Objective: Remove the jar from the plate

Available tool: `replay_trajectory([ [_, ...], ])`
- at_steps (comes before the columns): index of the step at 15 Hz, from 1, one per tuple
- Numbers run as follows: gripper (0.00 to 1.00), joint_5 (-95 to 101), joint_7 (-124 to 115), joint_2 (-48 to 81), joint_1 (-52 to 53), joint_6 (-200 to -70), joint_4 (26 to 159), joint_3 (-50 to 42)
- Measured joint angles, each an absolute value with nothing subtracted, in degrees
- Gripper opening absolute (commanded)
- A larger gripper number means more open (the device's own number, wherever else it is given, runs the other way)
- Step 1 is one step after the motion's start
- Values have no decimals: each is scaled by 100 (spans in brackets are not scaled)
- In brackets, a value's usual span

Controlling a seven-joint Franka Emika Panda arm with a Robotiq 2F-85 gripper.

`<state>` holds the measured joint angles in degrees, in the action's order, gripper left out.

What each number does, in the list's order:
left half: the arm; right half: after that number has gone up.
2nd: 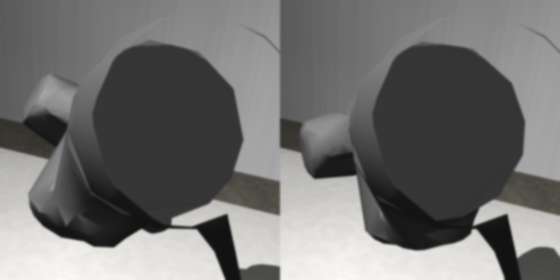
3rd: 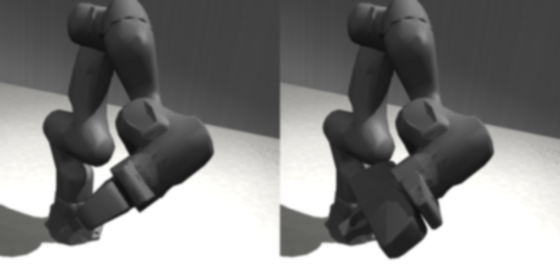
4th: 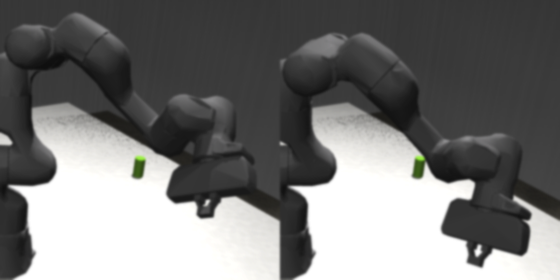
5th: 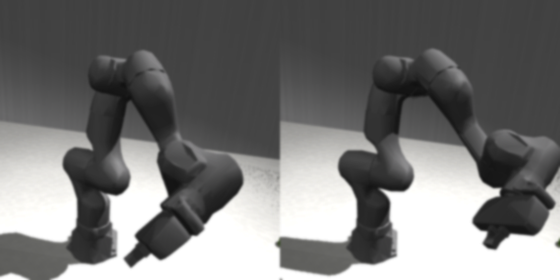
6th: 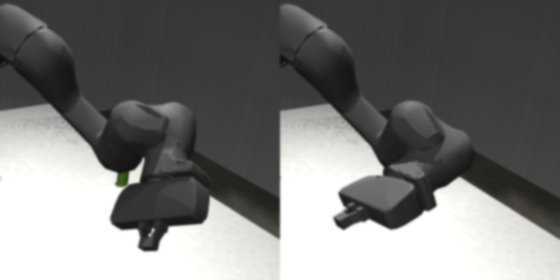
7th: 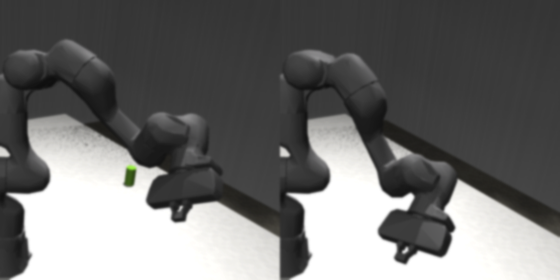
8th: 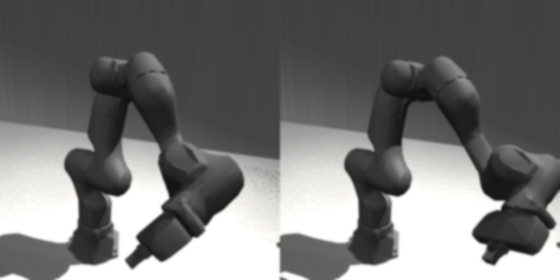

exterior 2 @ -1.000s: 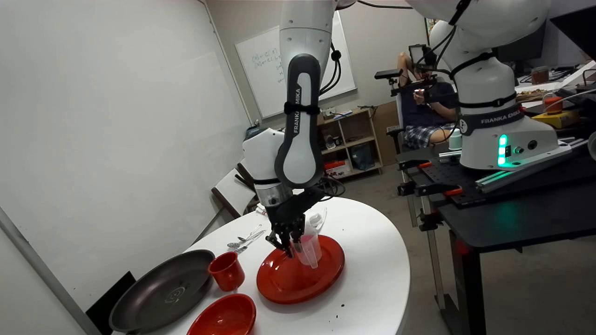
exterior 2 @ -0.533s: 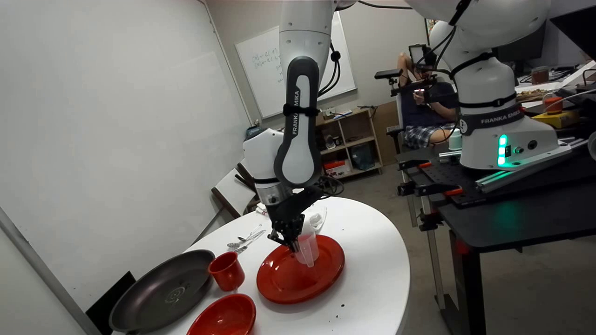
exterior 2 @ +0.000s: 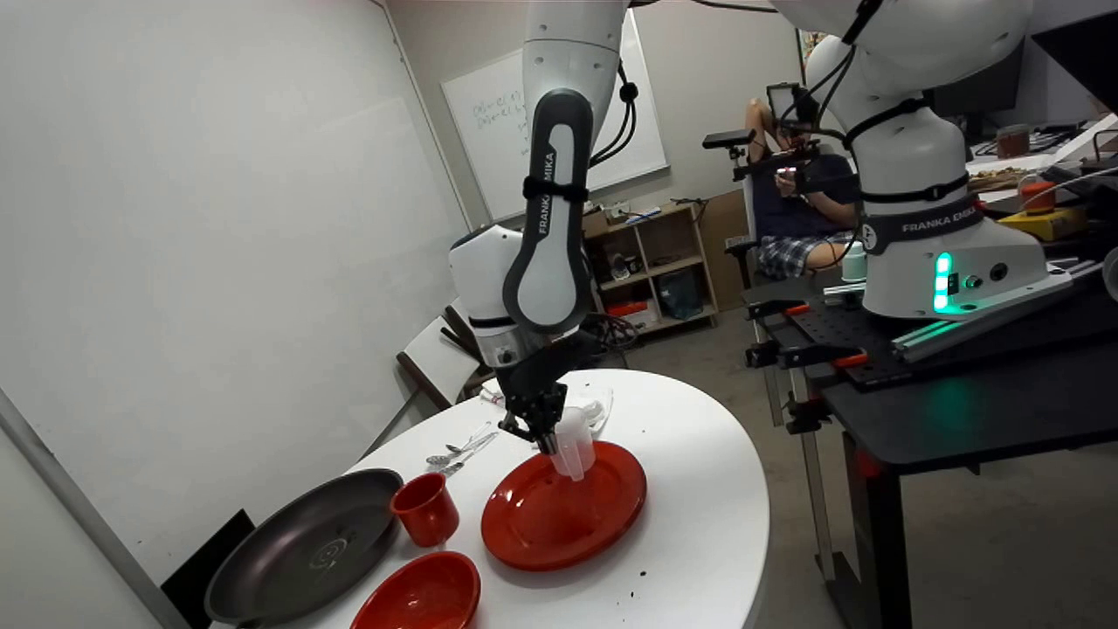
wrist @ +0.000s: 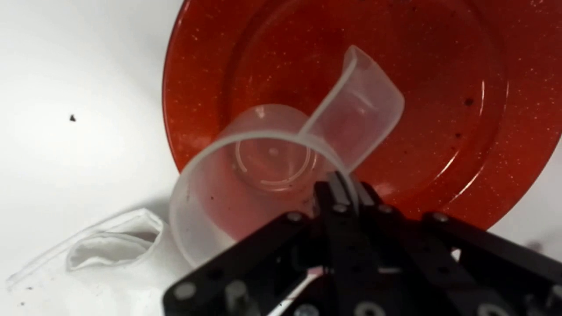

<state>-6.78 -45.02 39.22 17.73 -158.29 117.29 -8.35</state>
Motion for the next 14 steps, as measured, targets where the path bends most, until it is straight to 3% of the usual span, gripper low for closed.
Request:
replay_trajectory([
  [14, 1, -629, -4502, 3025, 1415, -15552, 12772, -1194],
])
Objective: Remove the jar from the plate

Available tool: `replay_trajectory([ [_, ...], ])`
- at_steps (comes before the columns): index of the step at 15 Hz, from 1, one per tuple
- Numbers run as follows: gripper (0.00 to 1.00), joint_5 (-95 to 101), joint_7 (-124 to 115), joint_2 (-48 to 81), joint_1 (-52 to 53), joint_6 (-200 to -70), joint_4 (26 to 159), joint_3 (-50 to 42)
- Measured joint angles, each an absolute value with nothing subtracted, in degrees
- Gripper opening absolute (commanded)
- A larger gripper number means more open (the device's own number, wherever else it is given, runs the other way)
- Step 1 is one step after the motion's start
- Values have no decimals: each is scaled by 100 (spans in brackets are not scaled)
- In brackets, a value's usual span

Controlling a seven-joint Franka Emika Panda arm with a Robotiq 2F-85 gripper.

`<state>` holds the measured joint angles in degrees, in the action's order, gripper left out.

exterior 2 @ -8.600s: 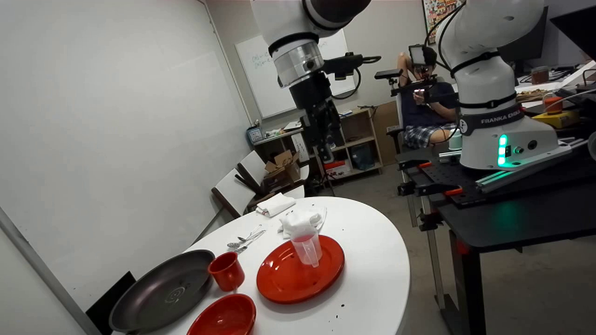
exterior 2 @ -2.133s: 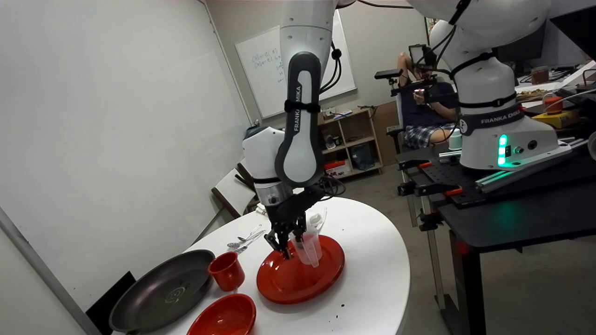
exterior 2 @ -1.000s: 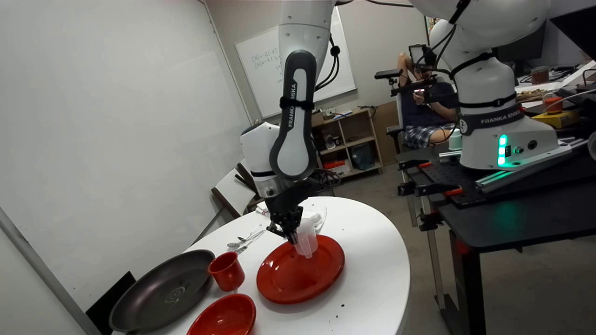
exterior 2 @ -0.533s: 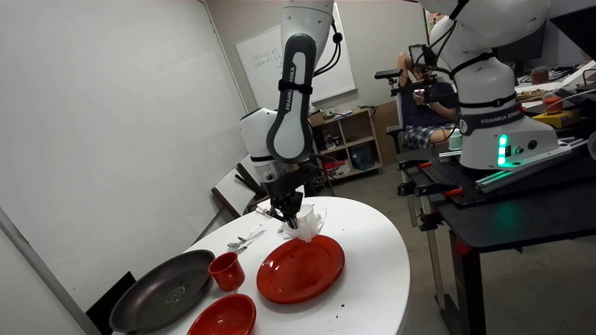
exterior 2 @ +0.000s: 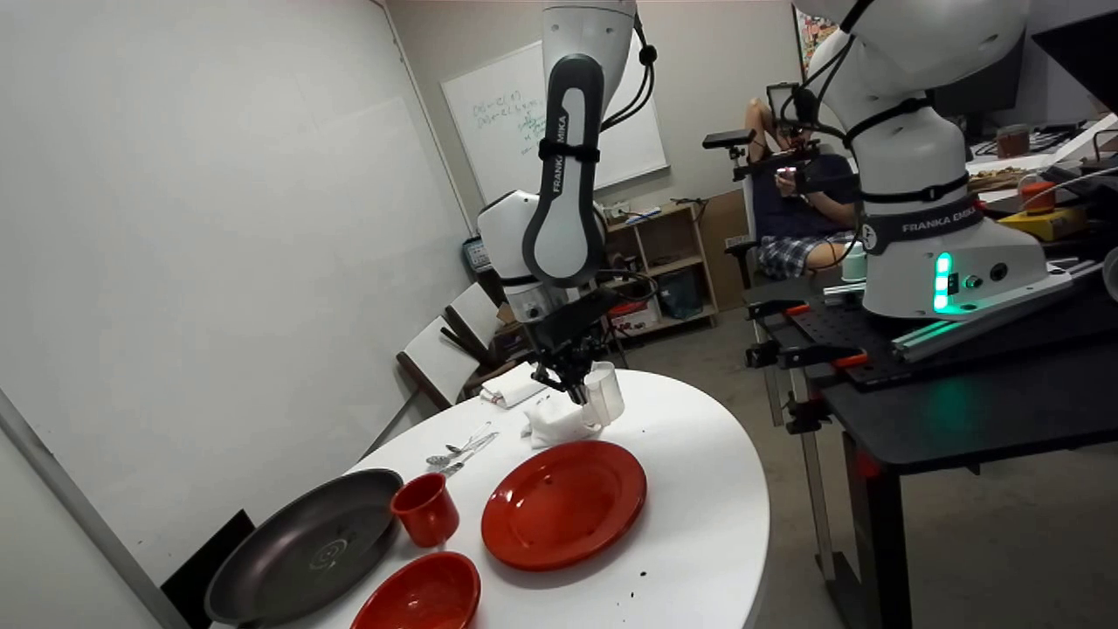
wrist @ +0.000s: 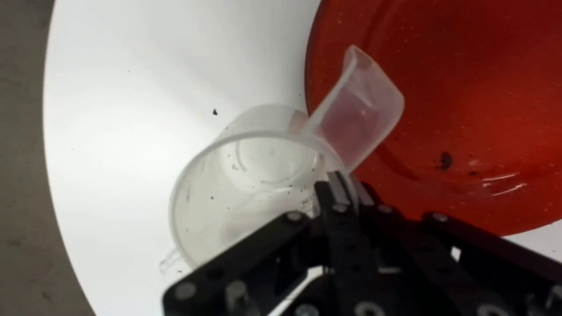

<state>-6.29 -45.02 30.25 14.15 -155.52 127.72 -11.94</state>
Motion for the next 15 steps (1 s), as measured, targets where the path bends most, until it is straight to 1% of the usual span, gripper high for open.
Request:
replay_trajectory([
  [5, 1, -661, -4502, 2892, 1142, -15750, 13167, -1181],
  [15, 1, -1291, -4457, 2857, 558, -17040, 13953, -739],
])
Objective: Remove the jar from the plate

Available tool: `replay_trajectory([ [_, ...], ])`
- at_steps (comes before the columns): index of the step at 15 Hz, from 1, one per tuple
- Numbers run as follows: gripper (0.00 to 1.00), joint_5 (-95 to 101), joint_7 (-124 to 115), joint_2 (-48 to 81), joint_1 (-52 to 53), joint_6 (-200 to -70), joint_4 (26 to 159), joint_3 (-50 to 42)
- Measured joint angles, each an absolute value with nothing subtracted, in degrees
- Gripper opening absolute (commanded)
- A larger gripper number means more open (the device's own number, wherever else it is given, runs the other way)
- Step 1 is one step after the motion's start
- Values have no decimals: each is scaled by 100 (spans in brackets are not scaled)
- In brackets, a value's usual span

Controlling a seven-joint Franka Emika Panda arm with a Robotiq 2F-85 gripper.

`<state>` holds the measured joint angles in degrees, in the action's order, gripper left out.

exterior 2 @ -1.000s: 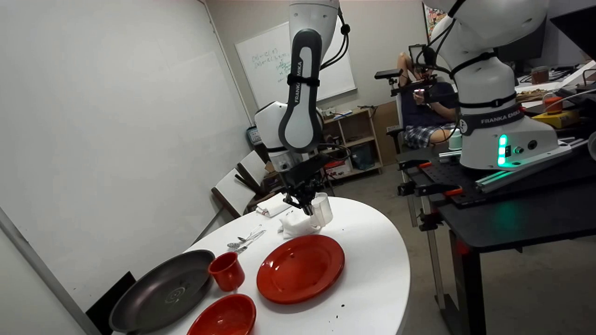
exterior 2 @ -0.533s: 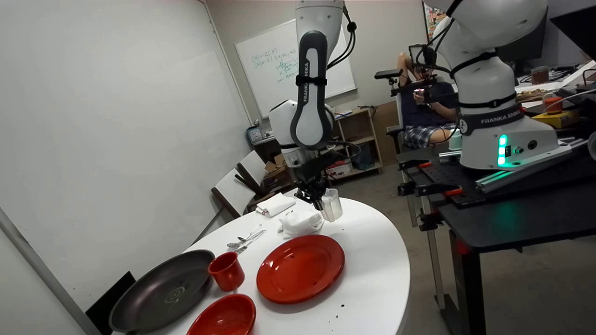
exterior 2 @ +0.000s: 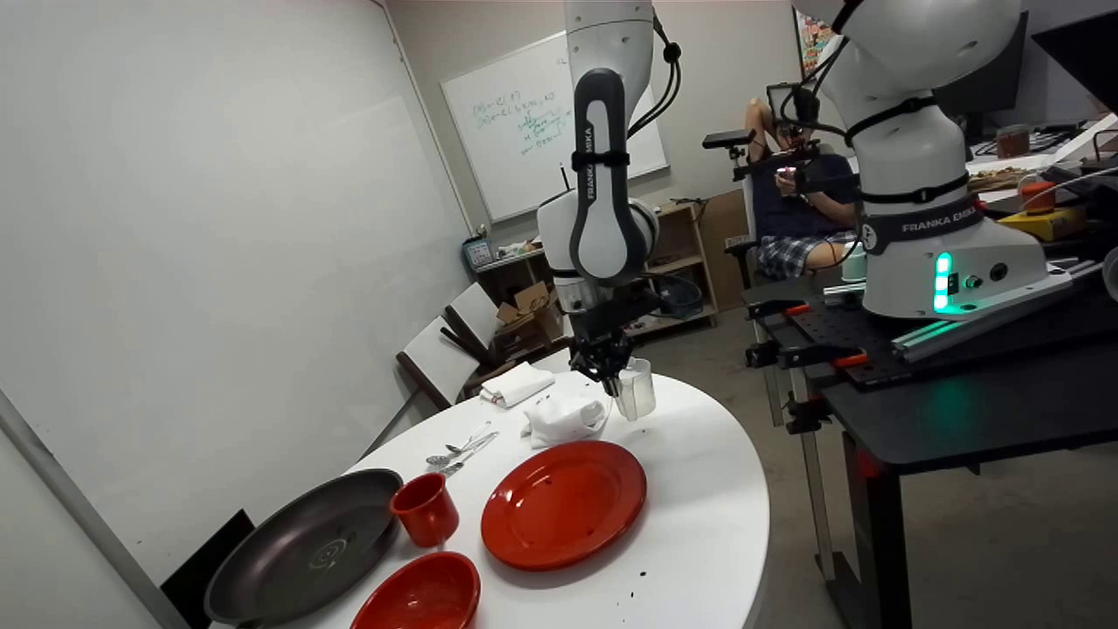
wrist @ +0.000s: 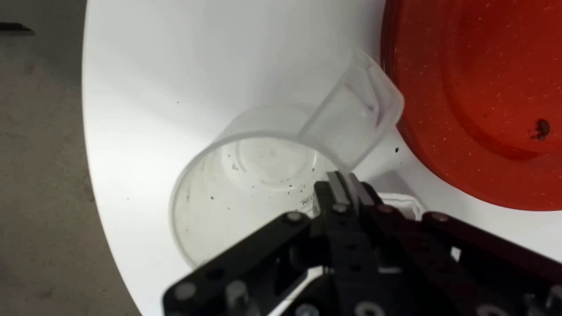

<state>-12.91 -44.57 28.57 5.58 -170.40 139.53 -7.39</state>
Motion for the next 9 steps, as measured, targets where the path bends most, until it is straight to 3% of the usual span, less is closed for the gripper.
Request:
replay_trajectory([
  [9, 1, -1464, -4431, 3187, 441, -17455, 14107, -623],
])
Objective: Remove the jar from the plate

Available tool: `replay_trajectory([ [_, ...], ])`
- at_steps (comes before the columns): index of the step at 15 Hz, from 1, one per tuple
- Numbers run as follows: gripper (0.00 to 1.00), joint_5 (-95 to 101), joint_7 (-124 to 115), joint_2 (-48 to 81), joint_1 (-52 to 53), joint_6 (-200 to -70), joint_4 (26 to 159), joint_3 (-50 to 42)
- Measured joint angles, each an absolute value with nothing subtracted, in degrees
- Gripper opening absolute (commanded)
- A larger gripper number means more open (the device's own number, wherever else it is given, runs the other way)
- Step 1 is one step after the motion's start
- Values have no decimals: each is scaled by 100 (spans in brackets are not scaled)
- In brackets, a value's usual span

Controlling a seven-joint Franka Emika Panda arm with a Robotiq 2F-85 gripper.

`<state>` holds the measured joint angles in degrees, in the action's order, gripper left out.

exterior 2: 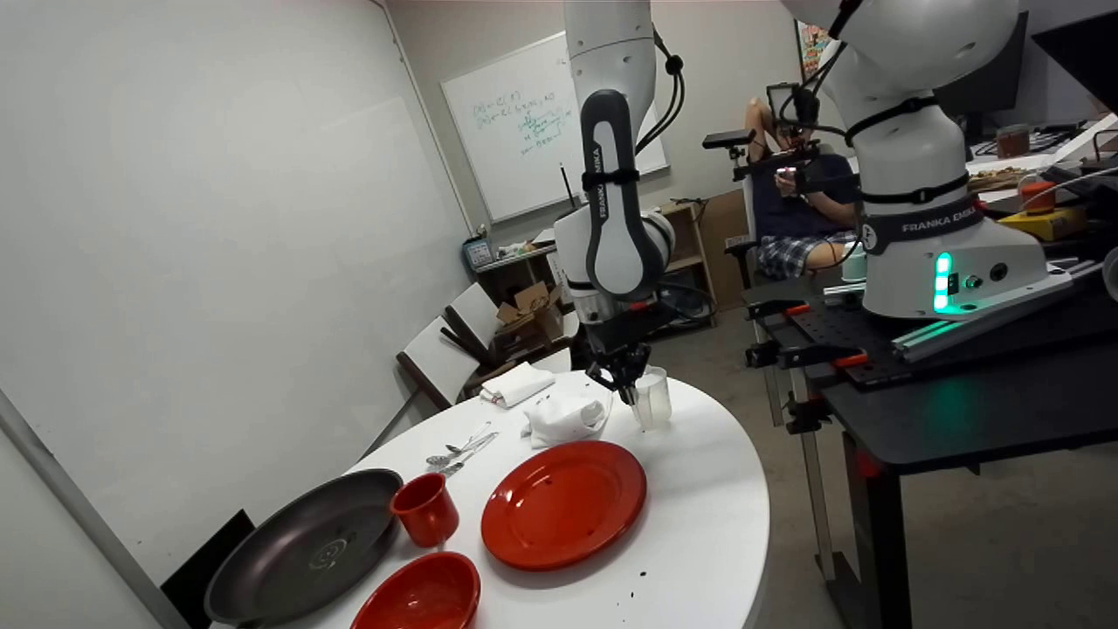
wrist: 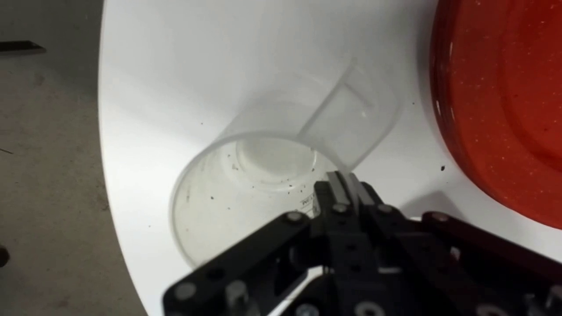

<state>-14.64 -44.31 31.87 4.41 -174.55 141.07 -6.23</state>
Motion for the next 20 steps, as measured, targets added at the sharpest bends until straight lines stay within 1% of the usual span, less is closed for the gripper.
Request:
replay_trajectory([
  [8, 1, -1566, -4431, 3419, 443, -17544, 14070, -637],
  [9, 18, -1576, -4431, 3420, 443, -17544, 14069, -637],
  [10, 29, -1584, -4431, 3419, 444, -17544, 14068, -637],
  [11, 34, -1588, -4431, 3419, 444, -17544, 14067, -637],
  [14, 57, -1592, -4431, 3441, 447, -17544, 14063, -637],
  [16, 70, -1592, -4431, 3450, 450, -17544, 14063, -637],
  [18, 86, -1592, -4431, 3452, 454, -17544, 14063, -637],
  [20, 99, -1592, -4431, 3452, 472, -17544, 14062, -653],
])
